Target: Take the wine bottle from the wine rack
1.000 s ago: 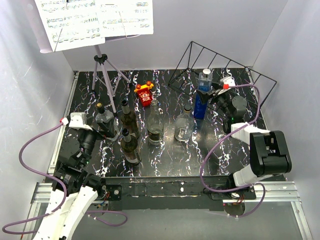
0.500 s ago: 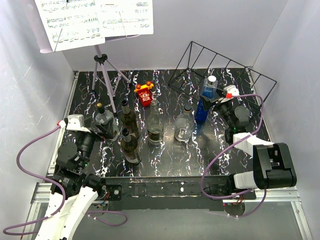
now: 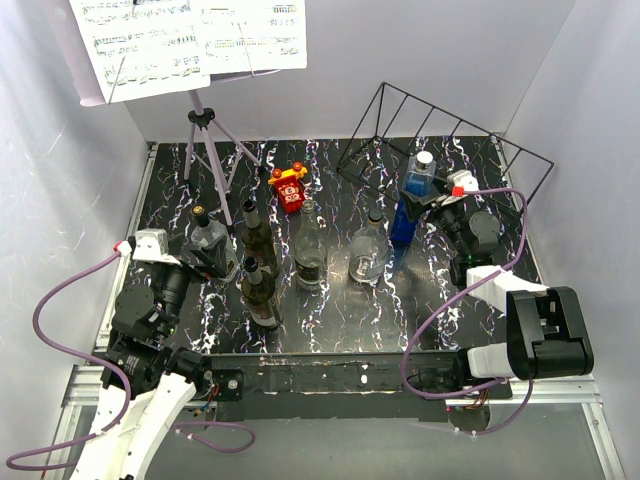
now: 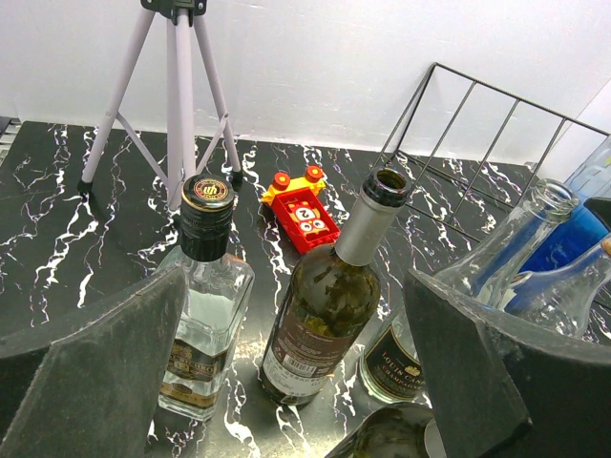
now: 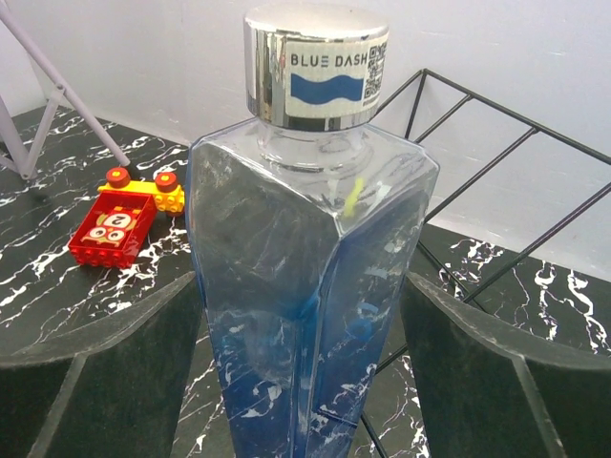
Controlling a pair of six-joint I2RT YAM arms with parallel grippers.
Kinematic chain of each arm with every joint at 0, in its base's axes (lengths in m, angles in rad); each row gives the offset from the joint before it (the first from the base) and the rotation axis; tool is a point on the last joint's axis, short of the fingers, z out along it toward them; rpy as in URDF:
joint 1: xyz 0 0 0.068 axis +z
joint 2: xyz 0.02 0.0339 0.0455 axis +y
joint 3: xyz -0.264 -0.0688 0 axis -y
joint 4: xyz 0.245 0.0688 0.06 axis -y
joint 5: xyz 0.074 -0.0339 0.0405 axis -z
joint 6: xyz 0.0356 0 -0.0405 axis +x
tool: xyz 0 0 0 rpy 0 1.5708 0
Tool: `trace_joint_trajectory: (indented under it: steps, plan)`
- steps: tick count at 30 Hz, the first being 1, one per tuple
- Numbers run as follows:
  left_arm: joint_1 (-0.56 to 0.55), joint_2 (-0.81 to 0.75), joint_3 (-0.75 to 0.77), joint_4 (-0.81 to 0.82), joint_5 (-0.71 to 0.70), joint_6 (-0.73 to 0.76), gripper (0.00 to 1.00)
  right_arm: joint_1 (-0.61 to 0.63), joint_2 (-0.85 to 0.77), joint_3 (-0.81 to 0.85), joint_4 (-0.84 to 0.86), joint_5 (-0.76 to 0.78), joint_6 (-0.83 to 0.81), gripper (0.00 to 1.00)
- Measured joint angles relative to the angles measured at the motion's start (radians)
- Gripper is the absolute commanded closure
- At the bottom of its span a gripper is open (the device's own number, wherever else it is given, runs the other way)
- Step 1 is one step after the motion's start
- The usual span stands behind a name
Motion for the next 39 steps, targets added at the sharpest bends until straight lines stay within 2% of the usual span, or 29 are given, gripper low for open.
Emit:
trace_joint_trajectory:
  steps: [7,13,25,32,39]
  plan:
    - [0.0,0.0,0.0,0.0,0.0,0.0,0.02,0.0,-0.046,0.01,-0.092,0.004,-0.024,0.11]
    - [0.0,0.0,0.0,0.0,0.0,0.0,0.02,0.0,-0.103,0.058,-0.256,0.014,-0.033,0.1]
    - [0.0,-0.003,0.0,0.0,0.0,-0.001,0.02,0.0,-0.246,0.31,-0.547,0.049,-0.025,0.09]
    - [0.0,-0.013,-0.001,0.0,0.0,-0.001,0.02,0.001,-0.228,0.423,-0.715,0.059,-0.006,0.23]
    - [0.0,-0.026,-0.001,0.0,0.0,-0.001,0.02,0.017,-0.152,0.505,-0.861,0.08,-0.003,0.26]
